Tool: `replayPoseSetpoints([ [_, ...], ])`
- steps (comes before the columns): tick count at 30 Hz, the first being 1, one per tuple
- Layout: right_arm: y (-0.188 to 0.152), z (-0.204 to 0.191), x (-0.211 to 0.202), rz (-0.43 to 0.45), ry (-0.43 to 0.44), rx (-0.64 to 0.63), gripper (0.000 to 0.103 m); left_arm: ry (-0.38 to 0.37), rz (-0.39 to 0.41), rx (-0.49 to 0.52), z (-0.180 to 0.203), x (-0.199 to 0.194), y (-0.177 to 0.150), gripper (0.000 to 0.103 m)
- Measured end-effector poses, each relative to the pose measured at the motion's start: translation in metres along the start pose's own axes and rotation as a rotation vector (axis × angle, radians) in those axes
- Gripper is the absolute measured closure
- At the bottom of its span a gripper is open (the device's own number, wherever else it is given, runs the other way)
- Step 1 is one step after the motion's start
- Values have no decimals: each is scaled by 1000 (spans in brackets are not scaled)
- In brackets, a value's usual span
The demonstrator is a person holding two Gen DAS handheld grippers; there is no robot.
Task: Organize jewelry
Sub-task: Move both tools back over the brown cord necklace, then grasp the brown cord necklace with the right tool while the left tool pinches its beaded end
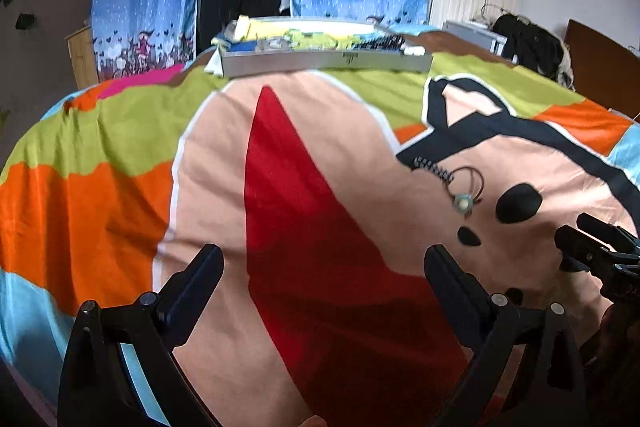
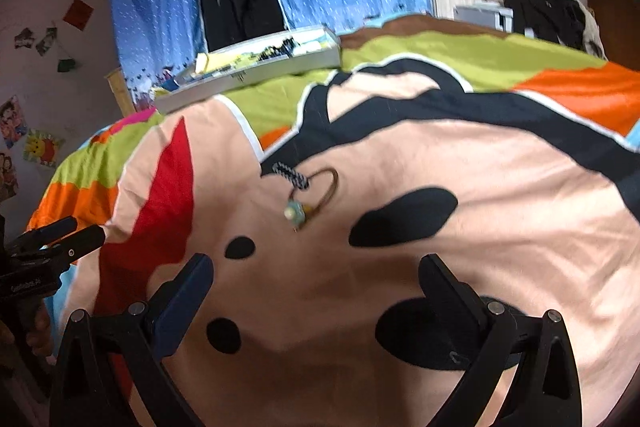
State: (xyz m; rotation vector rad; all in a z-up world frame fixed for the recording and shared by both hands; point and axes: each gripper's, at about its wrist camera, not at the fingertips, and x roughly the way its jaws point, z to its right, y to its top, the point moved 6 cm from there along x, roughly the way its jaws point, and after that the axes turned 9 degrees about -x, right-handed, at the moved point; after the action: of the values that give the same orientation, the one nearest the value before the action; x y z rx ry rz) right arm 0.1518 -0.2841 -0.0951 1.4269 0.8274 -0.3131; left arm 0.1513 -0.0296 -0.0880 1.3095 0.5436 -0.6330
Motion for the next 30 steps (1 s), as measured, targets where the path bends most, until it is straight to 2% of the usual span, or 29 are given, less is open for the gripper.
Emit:
replayPoseSetpoints([
  [8, -11, 8, 15, -70, -23, 31, 0, 5, -93, -18, -6, 22, -6, 5],
  [23, -1, 23, 32, -115, -56, 17, 0, -16, -157, 0, 2, 55, 5, 5],
  [26, 3, 25, 36, -112, -55, 7, 0, -30, -167, -9, 2, 61, 11, 5],
  [30, 11, 24, 37, -74, -23, 2, 0, -105, -203, -72, 3, 68, 23, 5],
])
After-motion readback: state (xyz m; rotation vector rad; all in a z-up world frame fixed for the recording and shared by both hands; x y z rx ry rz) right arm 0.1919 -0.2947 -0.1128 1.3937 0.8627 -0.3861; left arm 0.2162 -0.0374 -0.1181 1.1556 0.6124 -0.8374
